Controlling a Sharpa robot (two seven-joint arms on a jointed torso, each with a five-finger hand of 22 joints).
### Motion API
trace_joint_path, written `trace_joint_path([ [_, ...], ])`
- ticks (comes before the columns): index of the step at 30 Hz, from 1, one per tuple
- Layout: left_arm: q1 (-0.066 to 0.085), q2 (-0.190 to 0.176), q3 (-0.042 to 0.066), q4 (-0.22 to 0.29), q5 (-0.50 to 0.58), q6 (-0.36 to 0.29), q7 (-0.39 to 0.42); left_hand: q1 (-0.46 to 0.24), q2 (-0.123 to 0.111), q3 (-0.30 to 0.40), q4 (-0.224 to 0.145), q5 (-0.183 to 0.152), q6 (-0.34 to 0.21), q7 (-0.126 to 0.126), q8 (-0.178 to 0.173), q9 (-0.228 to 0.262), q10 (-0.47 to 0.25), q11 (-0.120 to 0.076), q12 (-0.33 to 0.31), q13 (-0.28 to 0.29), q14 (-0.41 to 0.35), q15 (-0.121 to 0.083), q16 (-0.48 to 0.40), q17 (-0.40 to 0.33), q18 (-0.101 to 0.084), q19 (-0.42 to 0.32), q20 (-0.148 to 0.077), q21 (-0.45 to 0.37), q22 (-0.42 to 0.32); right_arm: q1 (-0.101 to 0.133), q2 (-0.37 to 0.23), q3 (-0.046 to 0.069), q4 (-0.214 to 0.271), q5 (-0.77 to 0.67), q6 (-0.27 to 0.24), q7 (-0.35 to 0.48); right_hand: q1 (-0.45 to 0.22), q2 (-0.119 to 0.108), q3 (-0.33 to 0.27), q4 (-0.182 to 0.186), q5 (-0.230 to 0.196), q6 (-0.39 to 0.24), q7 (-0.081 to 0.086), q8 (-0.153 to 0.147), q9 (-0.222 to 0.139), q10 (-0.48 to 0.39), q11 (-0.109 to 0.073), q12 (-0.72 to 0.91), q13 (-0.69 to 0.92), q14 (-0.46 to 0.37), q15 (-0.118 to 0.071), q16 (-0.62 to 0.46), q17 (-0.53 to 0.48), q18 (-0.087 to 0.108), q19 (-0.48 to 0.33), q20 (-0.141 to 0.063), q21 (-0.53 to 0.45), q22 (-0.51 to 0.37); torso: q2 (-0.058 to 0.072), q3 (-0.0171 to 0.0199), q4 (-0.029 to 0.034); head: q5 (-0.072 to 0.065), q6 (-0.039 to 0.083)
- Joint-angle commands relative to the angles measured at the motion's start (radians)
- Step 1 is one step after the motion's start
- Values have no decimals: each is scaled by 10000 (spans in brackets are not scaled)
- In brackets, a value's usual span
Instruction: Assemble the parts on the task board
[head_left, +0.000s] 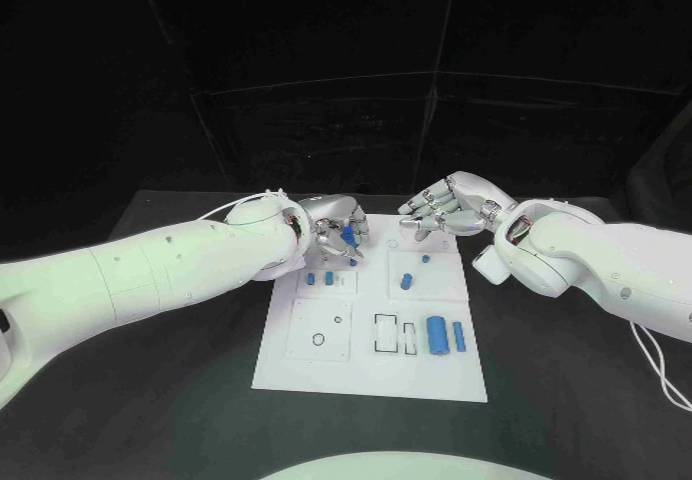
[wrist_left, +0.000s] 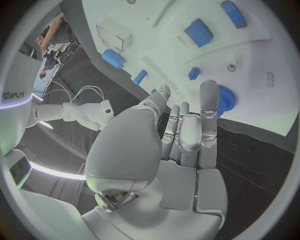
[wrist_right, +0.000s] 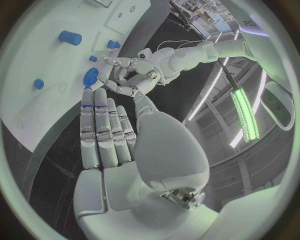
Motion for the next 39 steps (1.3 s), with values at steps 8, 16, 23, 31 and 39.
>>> trace_joint_path([
  [8,13,336,-30,-422,-1367,985,-721,-11,108,-98,-116,17,394,-59,-248,-162,341,-29,-176,-335,347,-59,709,661,-275,581,-61,1242,1355,19,25,5,33,-5,-19,98,-1,57,-65,-2,45,-46,4,-21,6,-70,-15,-12,3,-54,49,-70,1,42,5,29,-67,-17,-9,-7,11,-16,-42],
  [16,-20,466,-37,-587,-1424,1275,-707,99,247,72,-215,18,706,-135,-340,-221,635,-84,-311,-544,380,-103,812,667,-355,732,-97,1701,1880,19,62,5,24,-5,-30,113,-1,57,-65,-2,45,-46,4,-21,6,-70,-15,-12,3,-54,49,-70,1,42,5,29,-67,-17,-12,-8,7,-9,-47],
  [23,-53,570,-38,-753,-1432,1197,-632,145,325,267,-275,18,919,-173,-435,-263,903,-125,-458,-711,401,-138,878,671,-393,792,-129,1935,2152,19,84,5,13,-5,-29,121,-1,57,-65,-2,45,-46,4,-21,6,-70,-15,-12,3,-54,49,-70,1,42,5,29,-67,-17,-19,-2,-3,-15,-65],
  [31,-110,692,-40,-882,-1433,1268,-607,138,357,560,-344,21,1142,-214,-588,-296,1204,-164,-697,-920,412,-173,934,643,-432,827,-159,2162,2429,18,103,5,3,-5,-20,126,-1,57,-65,-2,45,-46,4,-21,6,-70,-15,-12,3,-54,49,-70,1,42,5,29,-67,-17,-21,-2,11,-34,-75],
  [39,-146,805,-80,-1080,-1433,1585,-656,138,373,740,-394,20,1248,-221,-670,-302,1357,-181,-817,-1013,410,-183,946,600,-448,841,-174,2269,2562,18,113,5,-3,-5,-13,130,-1,57,-65,-2,45,-46,4,-21,6,-70,-15,-12,3,-54,49,-70,1,42,5,29,-67,-17,-20,-3,13,-42,-75],
])
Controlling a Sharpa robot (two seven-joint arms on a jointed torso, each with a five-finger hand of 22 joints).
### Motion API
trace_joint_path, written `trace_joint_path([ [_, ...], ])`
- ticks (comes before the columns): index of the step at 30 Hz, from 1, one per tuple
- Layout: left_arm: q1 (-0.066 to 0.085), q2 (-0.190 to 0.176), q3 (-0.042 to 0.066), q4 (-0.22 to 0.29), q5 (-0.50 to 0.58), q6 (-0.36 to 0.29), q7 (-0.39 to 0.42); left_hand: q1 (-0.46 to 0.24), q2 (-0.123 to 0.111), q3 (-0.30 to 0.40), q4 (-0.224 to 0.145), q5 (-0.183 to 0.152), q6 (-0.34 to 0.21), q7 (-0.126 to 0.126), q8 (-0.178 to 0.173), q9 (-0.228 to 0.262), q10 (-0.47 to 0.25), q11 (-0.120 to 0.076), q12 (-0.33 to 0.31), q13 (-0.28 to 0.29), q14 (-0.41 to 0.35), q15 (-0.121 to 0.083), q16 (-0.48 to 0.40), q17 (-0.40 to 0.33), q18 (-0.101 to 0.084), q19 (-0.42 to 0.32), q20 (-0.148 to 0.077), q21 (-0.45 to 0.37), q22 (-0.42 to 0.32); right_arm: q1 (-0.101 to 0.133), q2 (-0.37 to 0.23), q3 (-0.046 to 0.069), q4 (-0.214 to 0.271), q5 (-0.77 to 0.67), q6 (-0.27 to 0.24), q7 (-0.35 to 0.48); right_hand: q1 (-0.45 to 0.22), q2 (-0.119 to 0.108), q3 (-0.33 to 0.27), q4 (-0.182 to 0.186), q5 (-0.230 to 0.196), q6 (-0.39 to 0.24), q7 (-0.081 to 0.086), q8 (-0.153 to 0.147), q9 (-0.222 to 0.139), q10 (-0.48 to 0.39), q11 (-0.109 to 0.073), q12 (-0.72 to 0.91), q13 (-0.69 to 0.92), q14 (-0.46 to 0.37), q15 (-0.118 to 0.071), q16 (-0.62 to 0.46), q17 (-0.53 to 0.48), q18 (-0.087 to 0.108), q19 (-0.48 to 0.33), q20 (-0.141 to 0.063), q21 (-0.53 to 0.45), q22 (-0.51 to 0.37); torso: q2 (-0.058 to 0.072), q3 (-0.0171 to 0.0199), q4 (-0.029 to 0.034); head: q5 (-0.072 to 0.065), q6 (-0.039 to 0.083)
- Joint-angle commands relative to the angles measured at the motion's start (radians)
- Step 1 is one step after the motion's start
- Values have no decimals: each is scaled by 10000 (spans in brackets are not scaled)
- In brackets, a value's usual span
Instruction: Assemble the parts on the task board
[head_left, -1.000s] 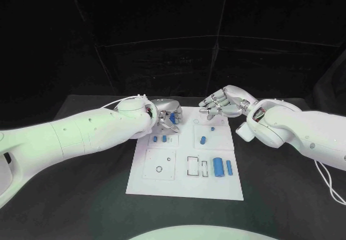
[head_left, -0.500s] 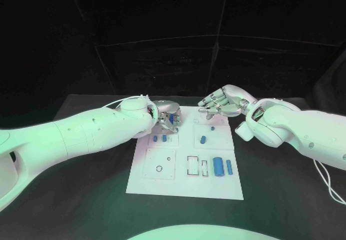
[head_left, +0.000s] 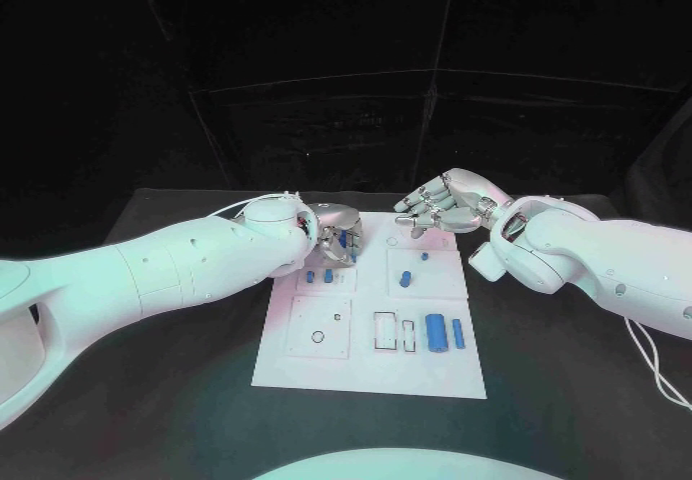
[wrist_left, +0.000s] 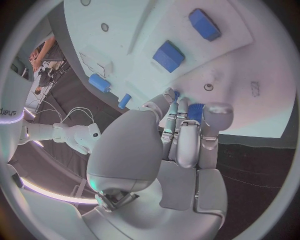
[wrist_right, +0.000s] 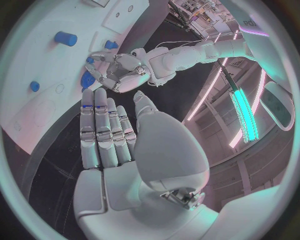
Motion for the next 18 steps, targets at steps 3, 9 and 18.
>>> trace_joint_path([
  [3,-1,71,-72,-87,-72,447,-60,-5,83,96,8,25,93,-8,-62,-13,69,-6,-49,-30,46,-31,32,-9,-143,72,-35,50,37,18,17,5,7,-5,-6,109,-1,58,-65,-2,45,-47,4,-21,6,-70,-15,-12,3,-54,49,-33,1,42,5,29,-67,-11,7,1,4,-12,1],
  [9,-9,111,-124,-132,-72,598,-123,-2,100,190,-21,24,131,-14,-104,-15,145,-18,-96,-62,47,-39,44,-18,-155,85,-40,117,120,18,19,5,6,-5,-3,109,-1,58,-65,-2,45,-47,4,-21,6,-70,-15,-12,3,-54,49,-33,1,42,5,29,-67,-11,14,-6,4,-23,-4],
  [18,-16,124,-142,-134,-72,435,-75,101,310,677,-171,9,452,-58,-169,13,586,-103,-198,-99,83,-116,125,11,-199,148,-90,382,446,18,26,5,9,-5,-6,116,5,67,-67,-5,47,-48,3,-20,7,-73,-15,-9,4,-53,48,-37,2,43,9,29,-74,-16,13,-8,21,-40,7],
])
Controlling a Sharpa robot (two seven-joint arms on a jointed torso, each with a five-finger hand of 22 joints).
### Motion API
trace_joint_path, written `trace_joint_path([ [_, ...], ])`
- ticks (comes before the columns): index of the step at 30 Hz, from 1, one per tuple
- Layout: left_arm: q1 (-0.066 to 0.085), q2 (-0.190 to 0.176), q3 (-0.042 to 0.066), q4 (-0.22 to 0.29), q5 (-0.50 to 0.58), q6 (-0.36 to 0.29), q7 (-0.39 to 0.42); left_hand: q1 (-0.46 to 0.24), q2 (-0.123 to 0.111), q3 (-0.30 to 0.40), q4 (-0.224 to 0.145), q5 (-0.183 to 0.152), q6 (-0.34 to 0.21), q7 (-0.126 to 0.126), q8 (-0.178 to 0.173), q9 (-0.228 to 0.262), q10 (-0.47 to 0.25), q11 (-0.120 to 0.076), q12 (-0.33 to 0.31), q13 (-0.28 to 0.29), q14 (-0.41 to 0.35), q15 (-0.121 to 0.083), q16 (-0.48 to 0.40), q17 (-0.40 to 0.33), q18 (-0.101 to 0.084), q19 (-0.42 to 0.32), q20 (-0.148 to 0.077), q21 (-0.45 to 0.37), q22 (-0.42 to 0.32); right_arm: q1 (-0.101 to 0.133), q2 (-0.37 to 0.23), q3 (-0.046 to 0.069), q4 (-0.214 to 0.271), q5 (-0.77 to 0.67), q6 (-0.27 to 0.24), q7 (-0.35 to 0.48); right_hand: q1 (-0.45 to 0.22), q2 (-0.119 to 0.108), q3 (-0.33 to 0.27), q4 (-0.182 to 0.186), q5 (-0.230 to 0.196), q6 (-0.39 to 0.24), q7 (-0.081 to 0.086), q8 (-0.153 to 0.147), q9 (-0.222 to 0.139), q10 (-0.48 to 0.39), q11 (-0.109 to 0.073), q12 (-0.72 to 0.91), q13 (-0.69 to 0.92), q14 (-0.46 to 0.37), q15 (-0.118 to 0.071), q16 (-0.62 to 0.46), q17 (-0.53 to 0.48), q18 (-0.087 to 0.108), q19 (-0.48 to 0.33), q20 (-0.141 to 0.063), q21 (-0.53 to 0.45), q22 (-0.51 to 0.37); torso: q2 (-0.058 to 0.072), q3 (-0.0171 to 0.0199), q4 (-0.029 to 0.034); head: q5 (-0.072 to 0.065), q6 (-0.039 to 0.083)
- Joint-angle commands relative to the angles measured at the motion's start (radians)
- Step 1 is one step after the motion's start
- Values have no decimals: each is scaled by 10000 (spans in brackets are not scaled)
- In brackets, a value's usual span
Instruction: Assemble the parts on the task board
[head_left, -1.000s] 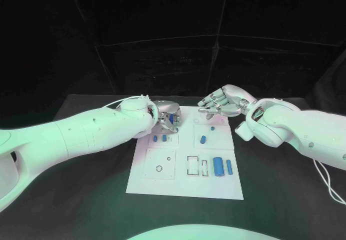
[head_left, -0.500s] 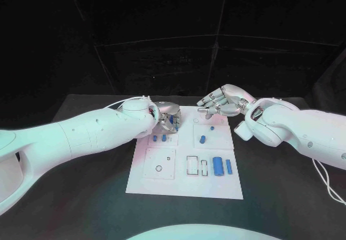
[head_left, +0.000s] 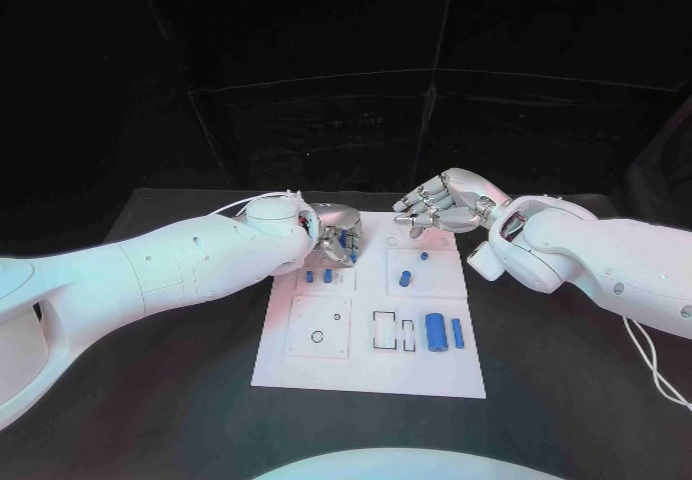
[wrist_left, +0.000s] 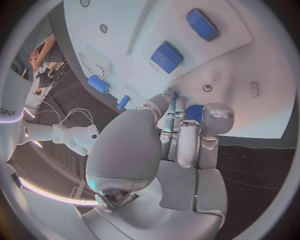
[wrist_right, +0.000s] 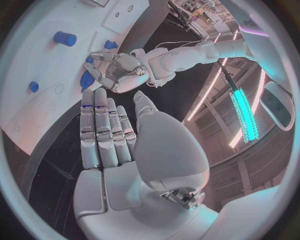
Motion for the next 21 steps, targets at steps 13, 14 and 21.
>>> trace_joint_path([
  [13,-96,-424,18,487,456,-1049,312,-20,67,623,-261,11,314,36,-216,9,400,4,-317,-11,90,-85,129,19,-249,143,-49,325,390,18,12,5,5,-4,-10,128,15,82,-69,-11,49,-50,3,-17,8,-77,-15,-5,6,-52,48,-43,4,44,16,30,-85,-24,1,-7,19,-42,69],
  [14,-95,-469,55,542,545,-1097,328,-51,46,643,-266,10,327,39,-230,9,414,7,-338,-11,89,-82,126,6,-250,142,-48,330,398,18,11,5,3,-4,-9,128,15,82,-69,-11,49,-50,3,-17,8,-77,-15,-5,6,-52,48,-43,4,44,16,30,-85,-24,1,-8,26,-39,74],
  [21,-94,-870,448,910,903,-1190,342,-174,-24,682,-262,10,365,39,-274,9,457,12,-401,-10,89,-75,120,-29,-257,147,-43,369,452,18,8,5,-8,-4,-1,136,15,82,-69,-11,49,-50,3,-17,8,-77,-15,-5,6,-52,48,-43,4,44,16,30,-85,-24,3,-6,30,-12,102],
])
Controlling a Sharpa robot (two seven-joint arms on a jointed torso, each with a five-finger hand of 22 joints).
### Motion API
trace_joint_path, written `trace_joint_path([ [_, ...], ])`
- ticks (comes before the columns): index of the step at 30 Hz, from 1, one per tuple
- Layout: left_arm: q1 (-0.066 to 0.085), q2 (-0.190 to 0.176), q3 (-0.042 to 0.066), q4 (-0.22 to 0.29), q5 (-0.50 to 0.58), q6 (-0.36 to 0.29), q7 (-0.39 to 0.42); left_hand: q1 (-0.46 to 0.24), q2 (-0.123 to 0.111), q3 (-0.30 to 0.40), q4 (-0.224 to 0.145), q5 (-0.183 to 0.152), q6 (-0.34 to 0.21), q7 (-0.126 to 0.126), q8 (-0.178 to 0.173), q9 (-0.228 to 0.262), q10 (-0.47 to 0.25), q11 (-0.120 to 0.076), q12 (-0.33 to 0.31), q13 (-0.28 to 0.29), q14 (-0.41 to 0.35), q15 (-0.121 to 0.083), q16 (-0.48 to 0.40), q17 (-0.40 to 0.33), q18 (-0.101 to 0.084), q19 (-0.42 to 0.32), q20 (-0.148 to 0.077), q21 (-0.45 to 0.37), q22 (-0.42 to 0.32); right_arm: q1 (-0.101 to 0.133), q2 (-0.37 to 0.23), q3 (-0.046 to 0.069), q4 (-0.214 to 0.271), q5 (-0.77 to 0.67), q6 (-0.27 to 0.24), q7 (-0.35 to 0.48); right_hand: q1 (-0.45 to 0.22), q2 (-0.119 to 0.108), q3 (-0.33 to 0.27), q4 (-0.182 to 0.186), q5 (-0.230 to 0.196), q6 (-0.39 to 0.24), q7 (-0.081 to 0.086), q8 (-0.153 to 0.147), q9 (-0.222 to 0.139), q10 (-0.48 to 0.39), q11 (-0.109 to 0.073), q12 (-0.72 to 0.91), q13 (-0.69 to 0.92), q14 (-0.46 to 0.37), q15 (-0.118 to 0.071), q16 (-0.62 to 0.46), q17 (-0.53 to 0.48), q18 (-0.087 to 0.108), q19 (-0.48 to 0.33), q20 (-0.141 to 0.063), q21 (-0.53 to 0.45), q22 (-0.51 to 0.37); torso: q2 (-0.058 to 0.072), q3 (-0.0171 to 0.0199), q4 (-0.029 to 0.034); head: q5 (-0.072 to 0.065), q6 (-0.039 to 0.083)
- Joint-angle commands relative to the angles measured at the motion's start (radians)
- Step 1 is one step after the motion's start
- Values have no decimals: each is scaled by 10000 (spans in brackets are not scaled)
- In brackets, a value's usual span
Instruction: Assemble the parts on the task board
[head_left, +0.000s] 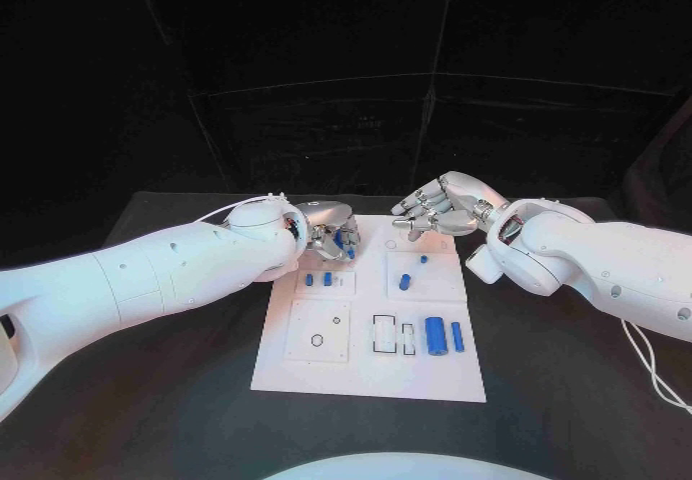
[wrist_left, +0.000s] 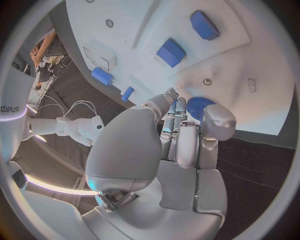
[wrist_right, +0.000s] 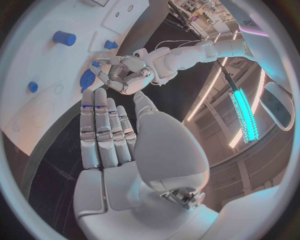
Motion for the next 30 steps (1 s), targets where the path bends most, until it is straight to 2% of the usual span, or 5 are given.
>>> trace_joint_path([
  [1,24,-230,145,185,485,-314,117,-110,-26,44,2,11,66,16,-71,-2,46,-4,-62,9,54,-40,51,-9,-106,98,6,36,13,18,-3,5,7,-4,-1,114,15,82,-69,-11,49,-50,3,-17,8,-77,-16,-5,6,-52,48,-43,4,44,16,30,-15,-10,0,4,3,30,3],
  [5,30,-519,250,323,539,-194,11,-130,-40,51,0,11,70,17,-82,-3,50,-4,-76,9,54,-40,48,-18,-109,101,7,48,30,18,-16,5,6,-4,-1,111,15,82,-69,-11,49,-50,3,-17,8,-77,-16,-5,6,-52,48,-43,4,44,16,30,-15,-10,-6,3,4,35,5],
  [10,39,-798,298,347,562,183,-153,-173,-79,60,-6,10,83,12,-101,-3,66,-5,-103,10,53,-40,45,-32,-113,104,9,67,56,18,-29,5,1,-4,-2,103,15,82,-69,-11,49,-50,3,-17,8,-77,-16,-5,6,-52,48,-43,4,44,16,30,-15,-10,0,6,4,46,4],
  [19,40,-983,307,299,463,986,-454,-314,-175,41,4,9,140,-21,-139,3,135,-20,-155,20,28,-47,6,-125,-99,66,10,24,22,18,-23,5,-15,-4,16,97,15,82,-69,-11,49,-50,3,-17,8,-77,-16,-5,6,-52,48,-43,4,44,16,30,-15,-10,-1,2,-22,96,-39],
  [30,33,-987,295,174,416,1281,-591,-359,-198,30,12,9,149,-28,-156,3,148,-25,-176,21,22,-50,0,-141,-97,55,10,15,18,18,-20,5,-22,-4,14,84,22,96,-76,-17,49,-53,4,-14,9,-83,-16,1,8,-50,48,-50,7,45,24,31,-28,-19,-9,13,-28,147,-63],
])
